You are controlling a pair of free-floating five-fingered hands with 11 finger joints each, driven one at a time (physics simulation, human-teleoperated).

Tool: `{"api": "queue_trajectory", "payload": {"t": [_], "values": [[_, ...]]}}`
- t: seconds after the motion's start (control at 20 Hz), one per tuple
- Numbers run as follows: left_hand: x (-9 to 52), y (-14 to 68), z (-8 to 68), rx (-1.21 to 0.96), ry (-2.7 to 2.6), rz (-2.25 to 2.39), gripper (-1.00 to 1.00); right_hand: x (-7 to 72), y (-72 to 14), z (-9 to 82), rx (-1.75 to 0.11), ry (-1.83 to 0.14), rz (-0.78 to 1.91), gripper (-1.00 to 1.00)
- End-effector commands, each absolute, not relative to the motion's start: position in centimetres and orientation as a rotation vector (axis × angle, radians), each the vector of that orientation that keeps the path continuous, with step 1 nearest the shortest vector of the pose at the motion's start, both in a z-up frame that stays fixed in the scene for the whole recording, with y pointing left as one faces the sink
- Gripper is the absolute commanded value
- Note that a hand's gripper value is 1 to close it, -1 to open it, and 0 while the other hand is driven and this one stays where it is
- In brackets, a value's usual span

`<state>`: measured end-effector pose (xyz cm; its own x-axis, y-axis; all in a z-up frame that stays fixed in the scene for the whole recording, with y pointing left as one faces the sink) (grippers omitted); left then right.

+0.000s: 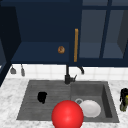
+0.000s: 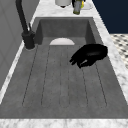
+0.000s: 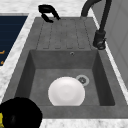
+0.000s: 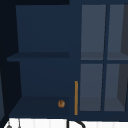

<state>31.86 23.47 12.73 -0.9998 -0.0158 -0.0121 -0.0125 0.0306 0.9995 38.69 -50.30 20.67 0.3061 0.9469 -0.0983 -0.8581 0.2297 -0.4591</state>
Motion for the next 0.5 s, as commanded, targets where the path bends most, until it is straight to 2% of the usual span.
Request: {"api": "queue_trajectory", "payload": {"t": [0.0, 0.45], "values": [[31.9, 23.5, 12.7, 0.031, -2.253, -2.185, 0.0, 38.1, -49.8, 20.0, -0.465, -0.222, 1.24, 1.0], [31.9, 23.5, 12.7, 0.031, -2.253, -2.185, 0.0, 38.9, -50.6, 20.2, -0.581, -0.294, 1.158, 1.0]]}}
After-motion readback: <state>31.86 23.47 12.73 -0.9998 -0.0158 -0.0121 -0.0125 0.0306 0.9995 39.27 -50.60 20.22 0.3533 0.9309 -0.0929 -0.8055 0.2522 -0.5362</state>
